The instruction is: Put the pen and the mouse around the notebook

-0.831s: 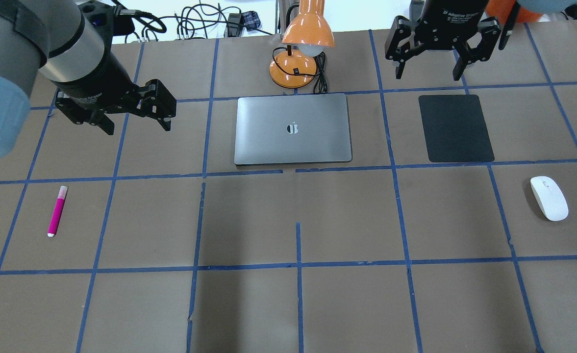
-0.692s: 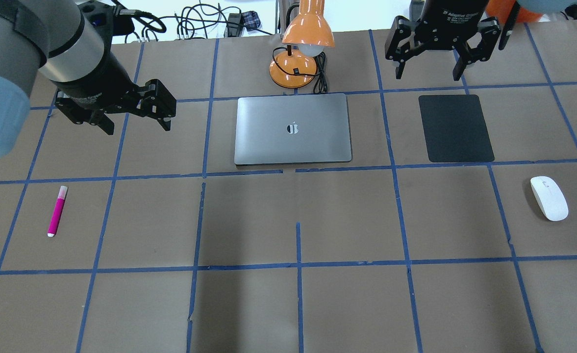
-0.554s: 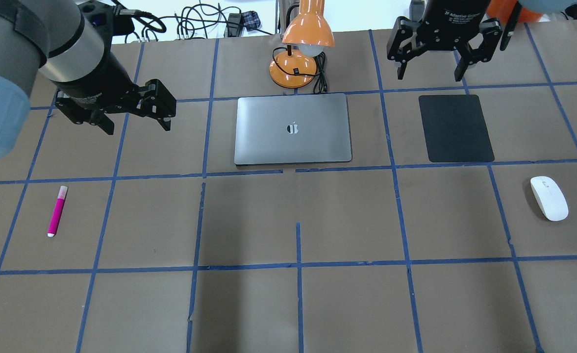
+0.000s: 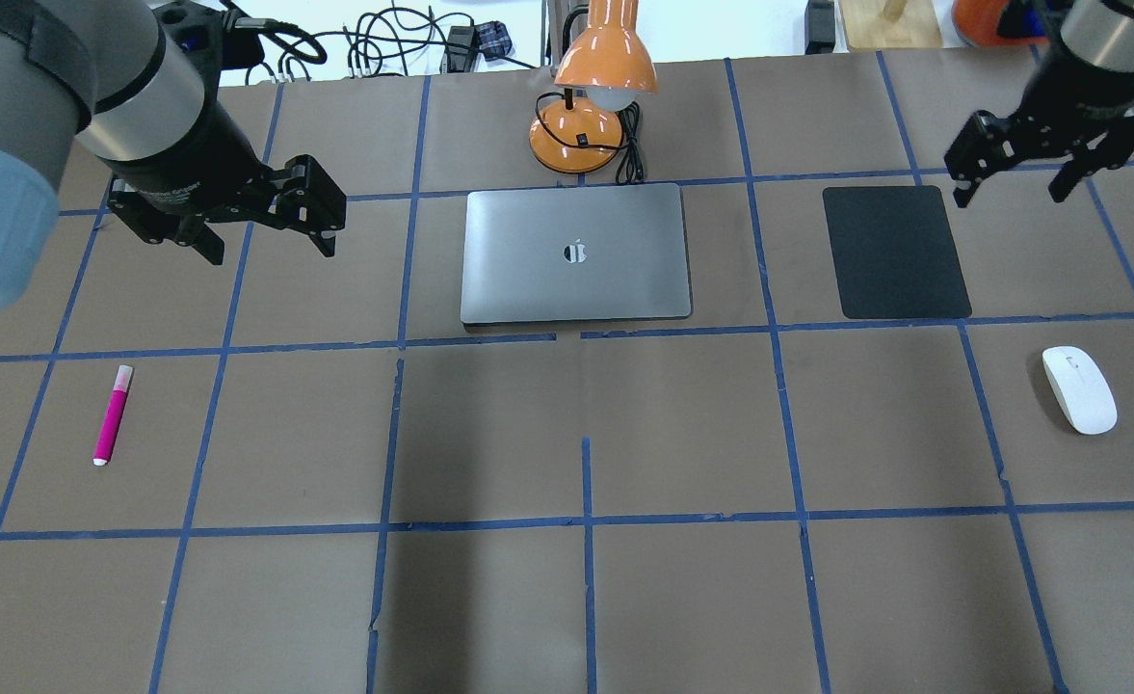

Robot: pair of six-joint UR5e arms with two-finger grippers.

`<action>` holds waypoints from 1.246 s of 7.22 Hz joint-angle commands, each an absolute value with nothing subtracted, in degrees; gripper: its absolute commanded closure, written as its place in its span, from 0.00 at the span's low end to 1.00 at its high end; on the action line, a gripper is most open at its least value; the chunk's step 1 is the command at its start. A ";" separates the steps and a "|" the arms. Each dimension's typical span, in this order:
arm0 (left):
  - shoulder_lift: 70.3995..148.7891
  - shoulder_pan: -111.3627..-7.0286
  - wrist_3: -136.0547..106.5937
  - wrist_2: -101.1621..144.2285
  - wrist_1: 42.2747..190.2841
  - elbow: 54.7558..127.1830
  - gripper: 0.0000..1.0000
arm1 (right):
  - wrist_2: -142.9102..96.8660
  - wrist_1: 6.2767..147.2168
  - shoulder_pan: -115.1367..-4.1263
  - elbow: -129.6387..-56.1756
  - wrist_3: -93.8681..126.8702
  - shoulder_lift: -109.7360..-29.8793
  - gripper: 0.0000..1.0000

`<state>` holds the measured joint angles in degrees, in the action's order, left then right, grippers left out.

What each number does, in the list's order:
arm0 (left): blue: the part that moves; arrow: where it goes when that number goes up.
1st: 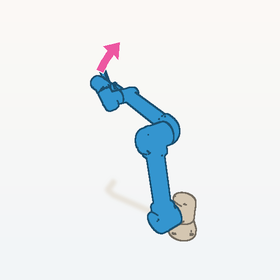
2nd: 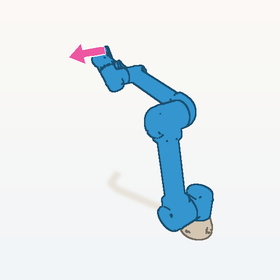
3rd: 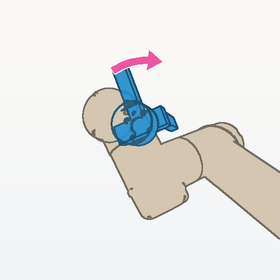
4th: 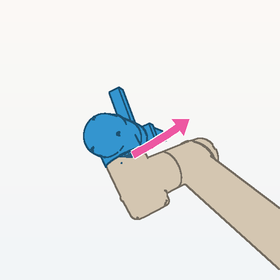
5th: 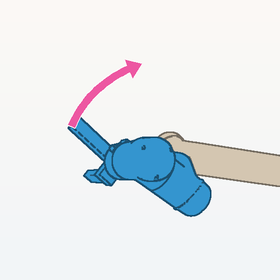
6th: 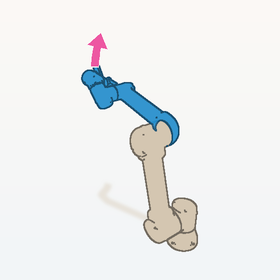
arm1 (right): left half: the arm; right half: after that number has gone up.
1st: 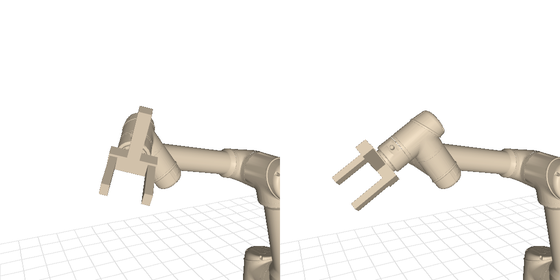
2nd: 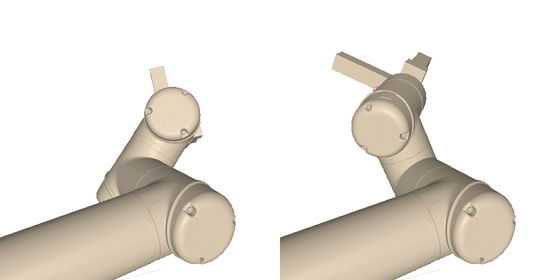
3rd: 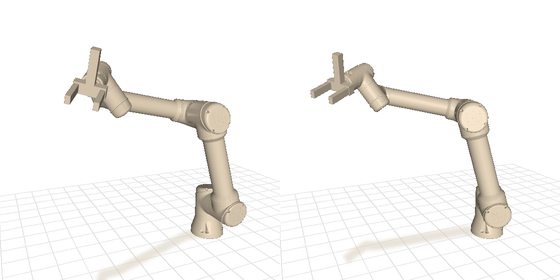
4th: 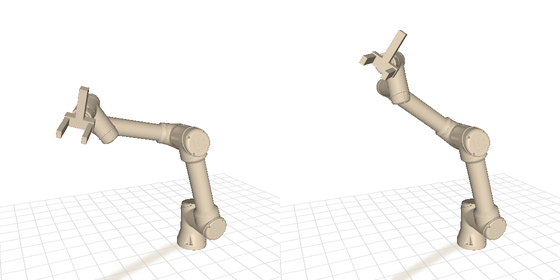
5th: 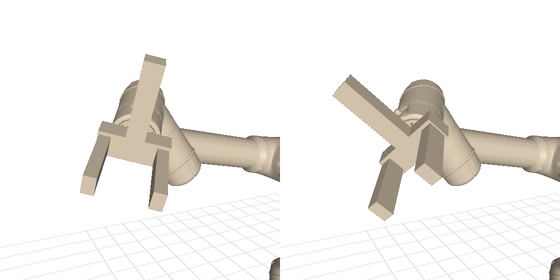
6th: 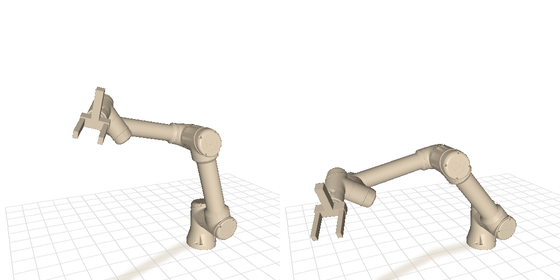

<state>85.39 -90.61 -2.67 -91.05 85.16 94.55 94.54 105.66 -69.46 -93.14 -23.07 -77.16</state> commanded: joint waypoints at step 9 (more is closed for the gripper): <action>90.25 -59.22 39.27 -90.62 71.01 108.05 0.00 | 96.42 132.54 -52.03 -118.39 -43.33 -72.51 0.00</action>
<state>88.36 -67.84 27.44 -90.75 79.30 102.08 96.41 132.54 -52.13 -118.37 -43.80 -73.14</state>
